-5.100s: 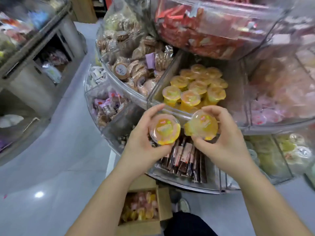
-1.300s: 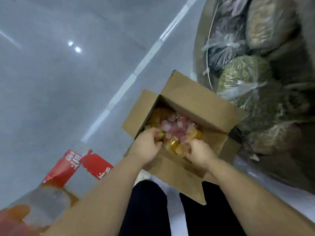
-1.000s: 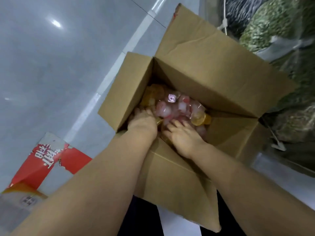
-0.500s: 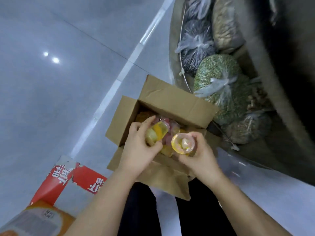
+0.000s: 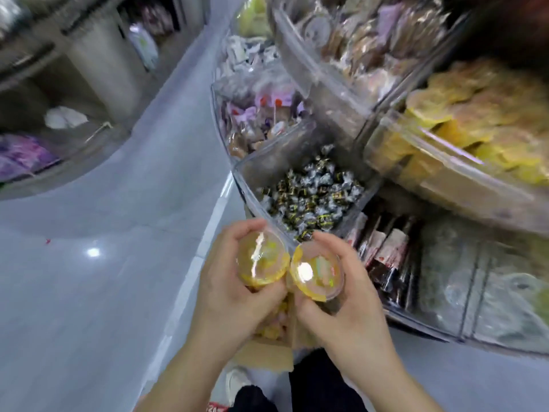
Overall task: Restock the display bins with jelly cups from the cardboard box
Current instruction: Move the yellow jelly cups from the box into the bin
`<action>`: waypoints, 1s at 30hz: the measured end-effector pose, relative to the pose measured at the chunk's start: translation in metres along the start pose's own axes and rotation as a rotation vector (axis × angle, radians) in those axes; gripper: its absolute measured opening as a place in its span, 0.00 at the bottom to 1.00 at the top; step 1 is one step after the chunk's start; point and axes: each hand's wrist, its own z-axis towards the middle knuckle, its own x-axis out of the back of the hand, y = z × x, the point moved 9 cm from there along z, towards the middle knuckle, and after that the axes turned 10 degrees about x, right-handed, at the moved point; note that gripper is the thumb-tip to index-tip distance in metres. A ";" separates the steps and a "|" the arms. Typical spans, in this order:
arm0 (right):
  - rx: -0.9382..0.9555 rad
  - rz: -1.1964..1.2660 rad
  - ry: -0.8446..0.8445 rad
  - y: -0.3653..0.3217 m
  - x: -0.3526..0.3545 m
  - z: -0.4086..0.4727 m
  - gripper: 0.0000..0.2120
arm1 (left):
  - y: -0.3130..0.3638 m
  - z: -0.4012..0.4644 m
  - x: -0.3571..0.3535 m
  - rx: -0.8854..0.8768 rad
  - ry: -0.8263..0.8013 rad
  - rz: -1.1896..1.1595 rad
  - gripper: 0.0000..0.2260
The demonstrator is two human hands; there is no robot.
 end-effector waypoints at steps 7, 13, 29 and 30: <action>0.219 -0.107 0.110 -0.094 0.117 0.017 0.33 | 0.131 0.017 -0.066 -0.273 -0.135 -0.021 0.37; 0.336 -0.216 0.152 -0.122 0.198 0.037 0.31 | 0.179 0.043 -0.130 -0.253 -0.277 -0.088 0.32; 0.259 -0.541 -0.019 -0.077 0.282 0.163 0.33 | 0.218 0.171 -0.196 -0.273 -0.230 0.171 0.28; 0.271 -0.546 -0.032 -0.076 0.281 0.168 0.32 | 0.217 0.176 -0.199 -0.285 -0.233 0.219 0.29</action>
